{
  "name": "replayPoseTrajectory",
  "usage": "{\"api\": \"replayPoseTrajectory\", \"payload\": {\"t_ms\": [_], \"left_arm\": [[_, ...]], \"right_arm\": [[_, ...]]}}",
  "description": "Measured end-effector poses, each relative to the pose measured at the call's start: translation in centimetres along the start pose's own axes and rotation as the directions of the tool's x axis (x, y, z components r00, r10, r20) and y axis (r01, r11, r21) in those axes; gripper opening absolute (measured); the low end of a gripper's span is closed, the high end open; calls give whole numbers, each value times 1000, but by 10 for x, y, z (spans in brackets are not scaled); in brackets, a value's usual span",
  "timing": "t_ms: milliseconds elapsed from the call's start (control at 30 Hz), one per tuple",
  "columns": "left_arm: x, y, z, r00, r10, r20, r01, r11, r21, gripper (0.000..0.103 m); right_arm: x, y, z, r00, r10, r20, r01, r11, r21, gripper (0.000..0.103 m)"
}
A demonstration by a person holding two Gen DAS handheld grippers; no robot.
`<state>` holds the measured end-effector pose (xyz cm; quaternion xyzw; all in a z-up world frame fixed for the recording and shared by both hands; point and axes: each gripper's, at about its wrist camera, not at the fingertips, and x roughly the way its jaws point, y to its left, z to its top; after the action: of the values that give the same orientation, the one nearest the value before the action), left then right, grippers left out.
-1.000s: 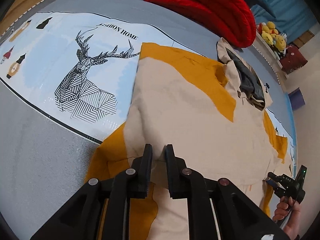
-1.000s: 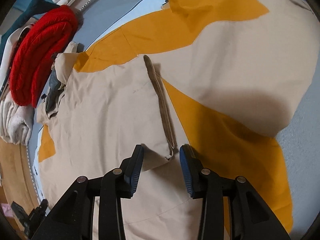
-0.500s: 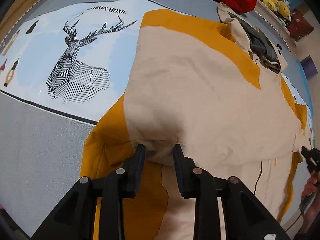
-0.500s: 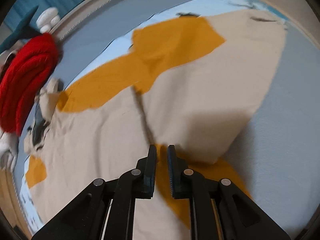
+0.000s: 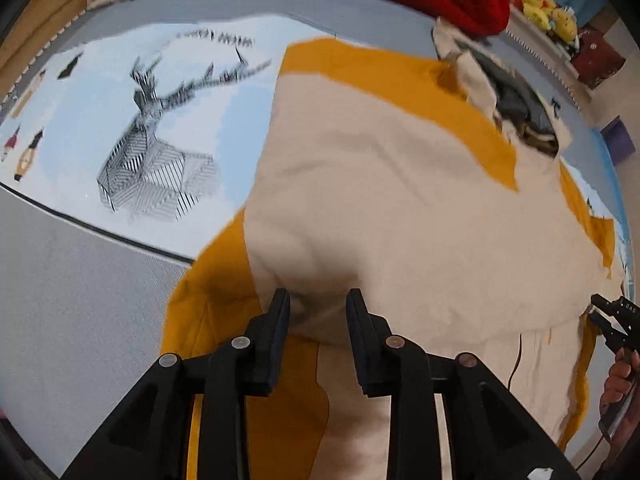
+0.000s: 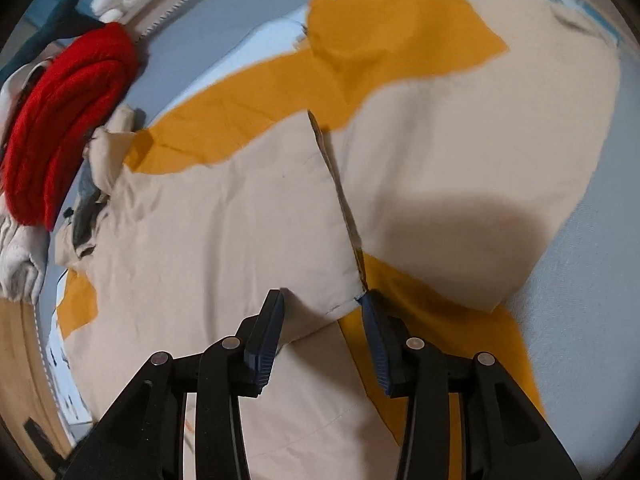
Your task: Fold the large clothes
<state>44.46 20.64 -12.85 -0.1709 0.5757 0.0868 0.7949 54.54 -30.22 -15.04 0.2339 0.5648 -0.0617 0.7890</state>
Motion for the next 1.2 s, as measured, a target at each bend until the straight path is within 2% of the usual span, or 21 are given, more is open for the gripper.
{"api": "replayPoseTrajectory", "payload": {"t_ms": [133,167,267,367,500,667,767,900,1133,1200], "left_arm": [[22,13,-8,995,35,-93,-39,998,-39,25],[22,13,-9,995,37,-96,-42,998,-42,25],[6,3,-8,997,64,-39,-65,998,-4,25],[-21,-15,-8,997,54,55,-57,997,60,25],[-47,-44,-16,988,25,154,-49,987,154,25],[-62,-75,-31,975,-25,219,-30,969,245,26],[-69,-88,-37,968,-56,244,-18,957,290,26],[-74,-92,-40,962,-90,257,8,953,304,26],[-66,-92,-34,964,-94,247,20,957,288,26],[-65,-93,-33,965,-93,246,18,956,292,26]], "right_arm": [[1,-4,3,1000,-9,-9,9,1000,14,42],[1,-9,2,1000,-12,-8,12,1000,19,42],[-13,-6,4,999,-17,32,17,1000,-13,42],[-42,3,5,992,-6,123,18,995,-97,42],[-80,20,3,970,14,244,41,975,-218,42],[-116,21,2,942,51,332,47,959,-281,42],[-135,2,8,925,45,377,63,961,-270,42],[-155,-33,22,903,23,428,82,971,-224,42],[-173,-111,61,853,-39,521,131,981,-140,42],[-170,-139,75,851,-66,520,126,989,-81,42]]}}
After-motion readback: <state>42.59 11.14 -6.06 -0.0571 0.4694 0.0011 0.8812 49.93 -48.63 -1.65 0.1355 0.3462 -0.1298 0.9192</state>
